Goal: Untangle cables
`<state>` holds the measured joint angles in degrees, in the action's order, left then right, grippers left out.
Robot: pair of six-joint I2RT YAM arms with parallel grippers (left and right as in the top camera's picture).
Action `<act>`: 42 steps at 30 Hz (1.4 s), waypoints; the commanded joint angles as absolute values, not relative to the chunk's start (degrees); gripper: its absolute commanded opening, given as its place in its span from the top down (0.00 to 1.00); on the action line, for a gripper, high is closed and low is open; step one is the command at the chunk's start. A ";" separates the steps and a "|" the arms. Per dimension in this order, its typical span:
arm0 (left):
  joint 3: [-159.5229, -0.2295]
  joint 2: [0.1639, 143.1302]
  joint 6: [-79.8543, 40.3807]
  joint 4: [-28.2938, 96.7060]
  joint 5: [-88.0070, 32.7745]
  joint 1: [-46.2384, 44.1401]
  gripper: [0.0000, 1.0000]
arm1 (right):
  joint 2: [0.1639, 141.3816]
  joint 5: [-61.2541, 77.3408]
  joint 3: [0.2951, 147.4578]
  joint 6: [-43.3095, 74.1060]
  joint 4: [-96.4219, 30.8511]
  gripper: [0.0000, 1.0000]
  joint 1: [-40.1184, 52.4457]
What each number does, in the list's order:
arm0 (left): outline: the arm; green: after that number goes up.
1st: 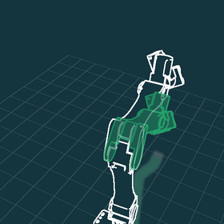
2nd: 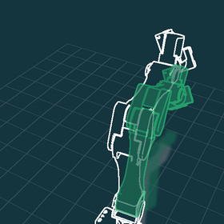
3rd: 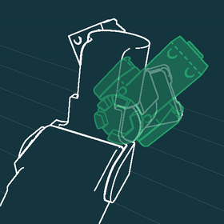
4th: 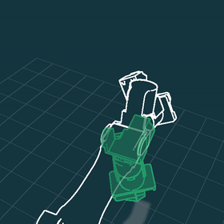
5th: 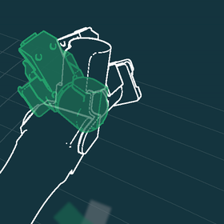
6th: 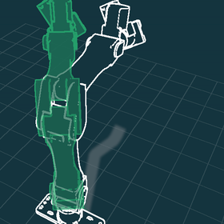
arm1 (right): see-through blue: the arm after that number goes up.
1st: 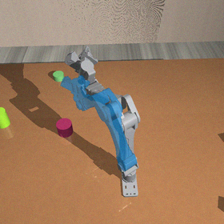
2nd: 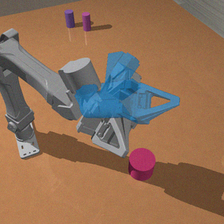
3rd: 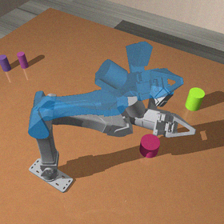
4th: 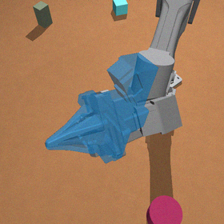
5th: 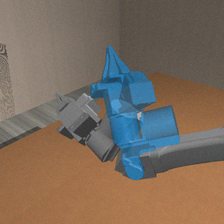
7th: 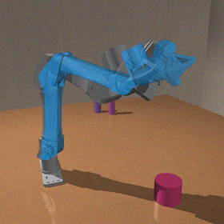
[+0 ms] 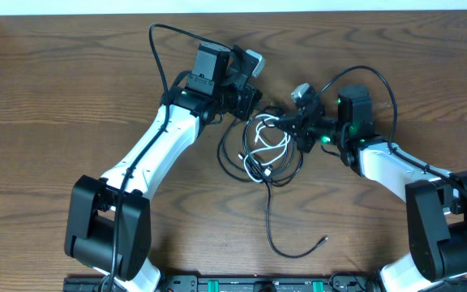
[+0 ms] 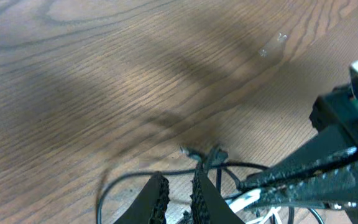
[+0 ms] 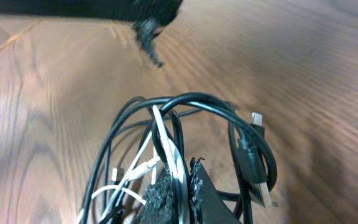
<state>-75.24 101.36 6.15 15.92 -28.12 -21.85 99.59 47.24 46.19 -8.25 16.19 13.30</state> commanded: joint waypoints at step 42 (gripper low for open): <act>-75.24 99.96 0.36 25.80 -29.69 -21.67 0.67 | 98.13 50.94 45.89 -17.26 18.68 0.96 16.56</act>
<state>-75.24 101.36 -0.03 25.02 -31.73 -21.85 99.57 49.39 46.17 -16.14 18.65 16.27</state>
